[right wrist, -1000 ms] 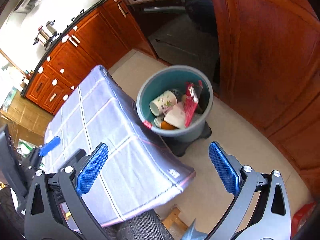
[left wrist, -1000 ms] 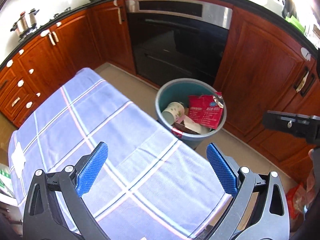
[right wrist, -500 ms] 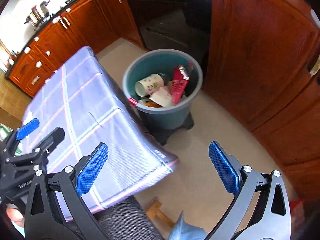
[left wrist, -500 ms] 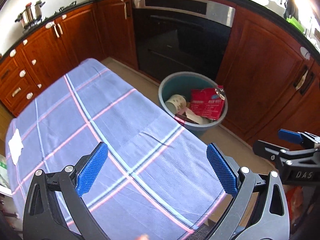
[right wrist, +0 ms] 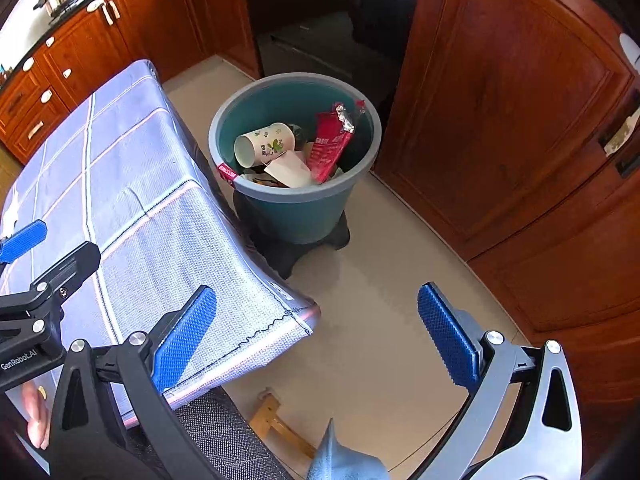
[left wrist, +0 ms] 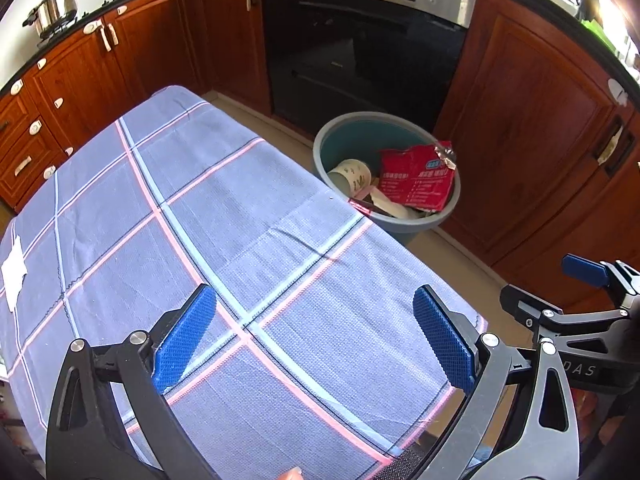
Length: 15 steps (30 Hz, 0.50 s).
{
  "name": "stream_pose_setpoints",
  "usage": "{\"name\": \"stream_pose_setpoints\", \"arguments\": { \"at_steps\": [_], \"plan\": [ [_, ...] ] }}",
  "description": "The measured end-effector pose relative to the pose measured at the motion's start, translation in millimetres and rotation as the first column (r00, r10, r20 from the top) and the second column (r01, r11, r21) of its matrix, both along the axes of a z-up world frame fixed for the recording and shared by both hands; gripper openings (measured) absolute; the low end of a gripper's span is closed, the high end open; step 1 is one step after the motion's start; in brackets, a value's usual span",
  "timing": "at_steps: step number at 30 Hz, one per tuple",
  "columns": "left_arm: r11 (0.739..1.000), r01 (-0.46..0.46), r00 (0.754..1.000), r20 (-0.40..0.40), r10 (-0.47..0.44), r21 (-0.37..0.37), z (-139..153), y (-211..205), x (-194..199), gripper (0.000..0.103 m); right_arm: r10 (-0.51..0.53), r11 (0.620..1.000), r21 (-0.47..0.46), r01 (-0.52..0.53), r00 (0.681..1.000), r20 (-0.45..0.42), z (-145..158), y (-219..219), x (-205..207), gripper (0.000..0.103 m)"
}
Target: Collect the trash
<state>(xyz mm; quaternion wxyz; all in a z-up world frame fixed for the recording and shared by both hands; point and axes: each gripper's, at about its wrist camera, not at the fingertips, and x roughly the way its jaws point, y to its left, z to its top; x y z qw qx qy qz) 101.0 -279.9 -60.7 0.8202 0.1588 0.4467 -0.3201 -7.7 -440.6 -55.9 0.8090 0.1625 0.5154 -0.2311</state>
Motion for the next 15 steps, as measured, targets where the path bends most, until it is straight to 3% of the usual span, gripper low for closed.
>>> {"name": "stream_pose_setpoints", "arguments": {
  "at_steps": [15],
  "plan": [
    [1.000, 0.002, 1.000, 0.023, -0.003, 0.007, 4.2, 2.0, -2.2, 0.099, 0.009, 1.000, 0.012, -0.009, 1.000, -0.012, -1.8, 4.3, 4.4, 0.097]
  ]
}}
